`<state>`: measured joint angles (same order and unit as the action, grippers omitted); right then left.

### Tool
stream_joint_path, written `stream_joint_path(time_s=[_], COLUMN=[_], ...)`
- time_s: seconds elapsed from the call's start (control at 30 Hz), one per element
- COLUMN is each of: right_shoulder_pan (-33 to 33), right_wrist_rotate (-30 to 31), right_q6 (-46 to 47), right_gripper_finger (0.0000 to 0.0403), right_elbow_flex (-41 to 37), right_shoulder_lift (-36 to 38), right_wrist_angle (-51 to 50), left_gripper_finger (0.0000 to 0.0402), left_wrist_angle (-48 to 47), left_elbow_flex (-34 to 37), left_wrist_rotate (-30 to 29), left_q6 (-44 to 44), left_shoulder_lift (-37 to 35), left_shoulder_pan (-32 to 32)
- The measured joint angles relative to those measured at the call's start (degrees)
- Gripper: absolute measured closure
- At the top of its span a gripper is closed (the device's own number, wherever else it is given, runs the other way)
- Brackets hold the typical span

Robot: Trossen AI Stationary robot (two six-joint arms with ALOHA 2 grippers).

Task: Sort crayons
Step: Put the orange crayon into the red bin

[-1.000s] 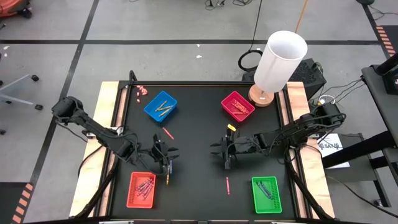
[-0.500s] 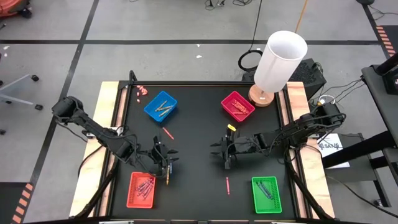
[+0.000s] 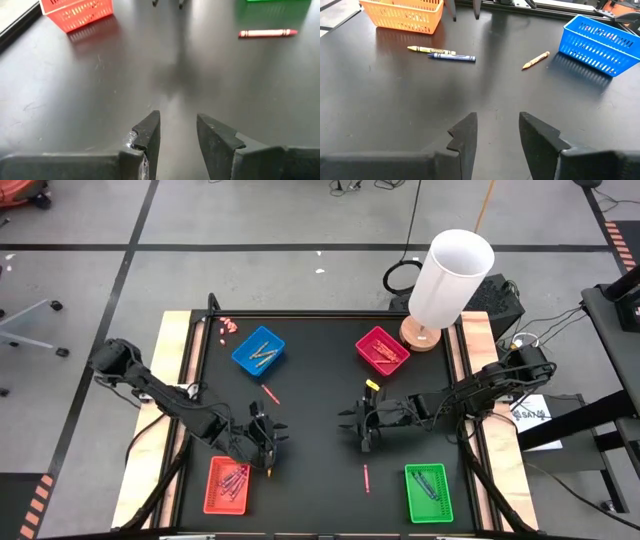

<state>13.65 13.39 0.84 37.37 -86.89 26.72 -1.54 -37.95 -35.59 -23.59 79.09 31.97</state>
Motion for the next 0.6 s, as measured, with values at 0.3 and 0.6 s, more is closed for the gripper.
stream_joint_path(time_s=[0.3,0.6], right_shoulder_pan=[0.0,0.0], right_wrist_rotate=[0.0,0.0], right_q6=[0.0,0.0], right_gripper_finger=[0.0273,0.0273], right_elbow_flex=[0.0,0.0], right_shoulder_lift=[0.0,0.0], right_wrist_angle=[0.0,0.0], left_gripper_finger=[0.0273,0.0273], left_wrist_angle=[-2.0,-7.4], left_elbow_flex=[0.0,-1.5], left_wrist_rotate=[-1.0,-0.3], left_q6=[0.5,1.1], left_shoulder_lift=[0.7,0.7], left_shoulder_pan=[-0.1,-3.6])
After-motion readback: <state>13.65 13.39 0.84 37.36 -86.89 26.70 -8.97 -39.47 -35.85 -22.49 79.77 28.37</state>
